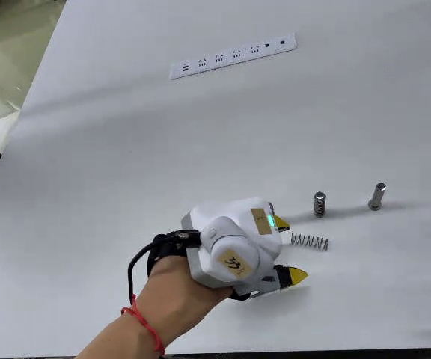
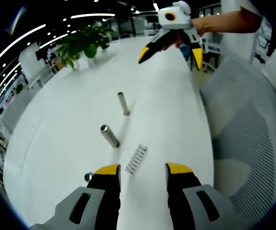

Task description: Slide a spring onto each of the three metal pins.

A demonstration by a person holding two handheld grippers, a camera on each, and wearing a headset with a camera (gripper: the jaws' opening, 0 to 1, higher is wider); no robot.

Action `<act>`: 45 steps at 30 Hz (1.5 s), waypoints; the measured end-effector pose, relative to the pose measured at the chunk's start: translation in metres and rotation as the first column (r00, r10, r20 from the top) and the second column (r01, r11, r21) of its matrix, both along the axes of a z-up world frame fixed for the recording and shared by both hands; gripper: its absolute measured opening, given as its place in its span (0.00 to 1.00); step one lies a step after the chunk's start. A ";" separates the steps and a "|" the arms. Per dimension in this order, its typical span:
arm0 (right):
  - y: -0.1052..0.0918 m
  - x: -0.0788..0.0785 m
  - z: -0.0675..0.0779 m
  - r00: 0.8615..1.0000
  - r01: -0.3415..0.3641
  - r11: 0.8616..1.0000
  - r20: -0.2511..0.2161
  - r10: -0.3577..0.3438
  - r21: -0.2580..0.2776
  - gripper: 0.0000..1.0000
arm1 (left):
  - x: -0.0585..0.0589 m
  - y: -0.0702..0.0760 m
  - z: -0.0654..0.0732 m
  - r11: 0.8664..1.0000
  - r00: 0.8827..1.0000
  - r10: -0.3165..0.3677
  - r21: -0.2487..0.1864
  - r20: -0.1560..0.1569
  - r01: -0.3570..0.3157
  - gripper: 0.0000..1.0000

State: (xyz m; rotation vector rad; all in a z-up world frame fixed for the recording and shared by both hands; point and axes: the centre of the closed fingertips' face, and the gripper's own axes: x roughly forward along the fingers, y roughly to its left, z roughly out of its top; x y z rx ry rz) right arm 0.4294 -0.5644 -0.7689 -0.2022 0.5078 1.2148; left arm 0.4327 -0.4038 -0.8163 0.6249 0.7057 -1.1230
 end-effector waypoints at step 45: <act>-0.004 -0.011 -0.002 0.999 0.049 0.999 -0.012 -0.048 0.018 0.85 | -0.001 0.008 -0.036 0.988 0.995 0.074 0.144 -0.066 -0.064 0.13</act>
